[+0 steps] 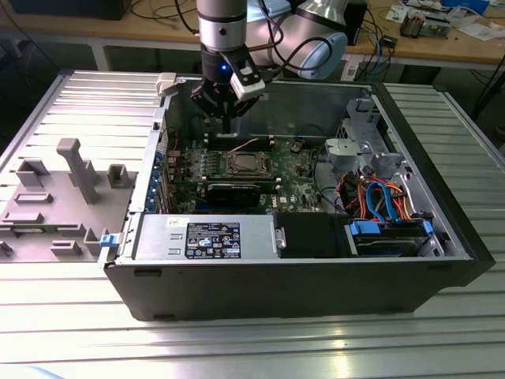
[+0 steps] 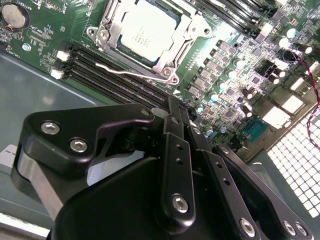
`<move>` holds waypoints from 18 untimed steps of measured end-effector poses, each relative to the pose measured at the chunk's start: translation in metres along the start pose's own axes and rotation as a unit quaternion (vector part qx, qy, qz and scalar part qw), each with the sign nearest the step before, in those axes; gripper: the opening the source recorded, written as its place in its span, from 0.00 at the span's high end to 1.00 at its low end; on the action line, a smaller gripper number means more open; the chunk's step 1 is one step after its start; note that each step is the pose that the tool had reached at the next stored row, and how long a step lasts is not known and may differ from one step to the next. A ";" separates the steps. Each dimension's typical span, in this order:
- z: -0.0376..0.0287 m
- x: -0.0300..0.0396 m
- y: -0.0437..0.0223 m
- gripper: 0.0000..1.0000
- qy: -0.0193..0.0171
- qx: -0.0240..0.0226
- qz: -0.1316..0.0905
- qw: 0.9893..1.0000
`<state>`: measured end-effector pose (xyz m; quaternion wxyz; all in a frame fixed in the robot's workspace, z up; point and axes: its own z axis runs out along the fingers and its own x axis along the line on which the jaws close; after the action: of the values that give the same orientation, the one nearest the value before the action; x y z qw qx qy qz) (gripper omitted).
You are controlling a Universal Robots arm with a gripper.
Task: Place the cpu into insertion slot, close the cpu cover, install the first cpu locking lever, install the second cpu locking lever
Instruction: 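Install the first cpu locking lever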
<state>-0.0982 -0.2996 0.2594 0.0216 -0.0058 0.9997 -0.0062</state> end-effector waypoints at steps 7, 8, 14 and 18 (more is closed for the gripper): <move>0.0003 0.0001 -0.0007 0.89 0.000 -0.004 0.000 1.000; 0.0003 0.0001 -0.0007 0.89 0.000 -0.005 0.000 1.000; 0.0024 0.0000 -0.0017 0.89 0.000 -0.007 0.001 1.000; 0.0046 -0.0005 -0.0027 0.89 0.000 -0.027 0.006 1.000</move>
<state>-0.0974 -0.3023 0.2549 0.0217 -0.0007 0.9996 0.0205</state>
